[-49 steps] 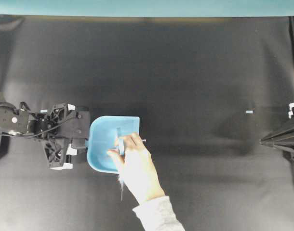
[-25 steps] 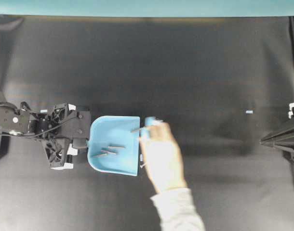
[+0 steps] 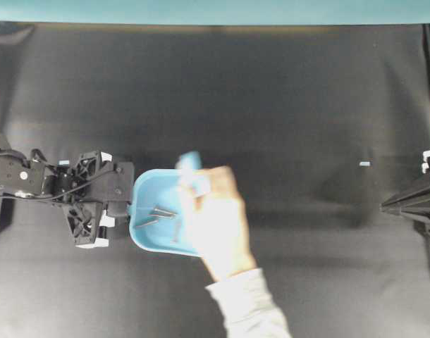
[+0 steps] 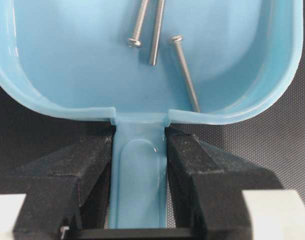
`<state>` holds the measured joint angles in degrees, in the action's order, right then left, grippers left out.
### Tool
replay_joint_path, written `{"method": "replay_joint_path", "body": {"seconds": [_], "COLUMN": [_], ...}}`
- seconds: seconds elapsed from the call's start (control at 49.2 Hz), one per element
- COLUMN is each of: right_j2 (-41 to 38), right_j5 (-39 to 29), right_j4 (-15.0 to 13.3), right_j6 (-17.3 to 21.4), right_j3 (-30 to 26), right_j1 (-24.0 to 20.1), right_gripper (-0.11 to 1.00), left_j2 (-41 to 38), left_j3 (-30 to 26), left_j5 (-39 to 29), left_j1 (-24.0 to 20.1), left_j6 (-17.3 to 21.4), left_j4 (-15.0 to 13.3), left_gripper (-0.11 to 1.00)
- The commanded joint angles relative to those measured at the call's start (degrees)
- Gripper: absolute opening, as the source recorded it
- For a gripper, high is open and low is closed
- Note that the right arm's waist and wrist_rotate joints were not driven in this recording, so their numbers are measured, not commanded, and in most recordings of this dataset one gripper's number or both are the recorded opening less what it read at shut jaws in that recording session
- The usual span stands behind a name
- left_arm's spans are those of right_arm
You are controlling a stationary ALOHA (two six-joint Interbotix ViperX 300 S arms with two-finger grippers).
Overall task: Hold the dustpan with the left arm, while a human hand uses a hand brush to gather screws into the dustpan.
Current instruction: 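Keep the dustpan still with the left gripper as screws are swept in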
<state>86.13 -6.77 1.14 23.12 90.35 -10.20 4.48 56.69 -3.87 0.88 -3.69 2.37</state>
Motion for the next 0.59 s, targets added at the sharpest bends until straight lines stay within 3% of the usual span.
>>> {"method": "replay_joint_path", "body": {"seconds": [0.0, 0.183, 0.57], "right_j2": [-0.26, -0.26, -0.26], "right_j5": [0.35, 0.26, 0.26], "right_j4": [-0.09, 0.00, 0.00], "right_j6": [0.00, 0.00, 0.00], "right_j3": [-0.26, -0.18, -0.26], "right_j1": [0.00, 0.00, 0.00], "right_gripper": [0.00, 0.00, 0.00], "left_j2": [0.26, 0.18, 0.09], "left_j3": [-0.70, 0.18, 8.79], "left_j5": [0.53, 3.96, 25.40], "left_j1": [0.00, 0.00, -1.05], "left_j6": [0.18, 0.35, 0.70], "left_j4": [0.18, 0.18, 0.18], "left_gripper": [0.30, 0.30, 0.30]}}
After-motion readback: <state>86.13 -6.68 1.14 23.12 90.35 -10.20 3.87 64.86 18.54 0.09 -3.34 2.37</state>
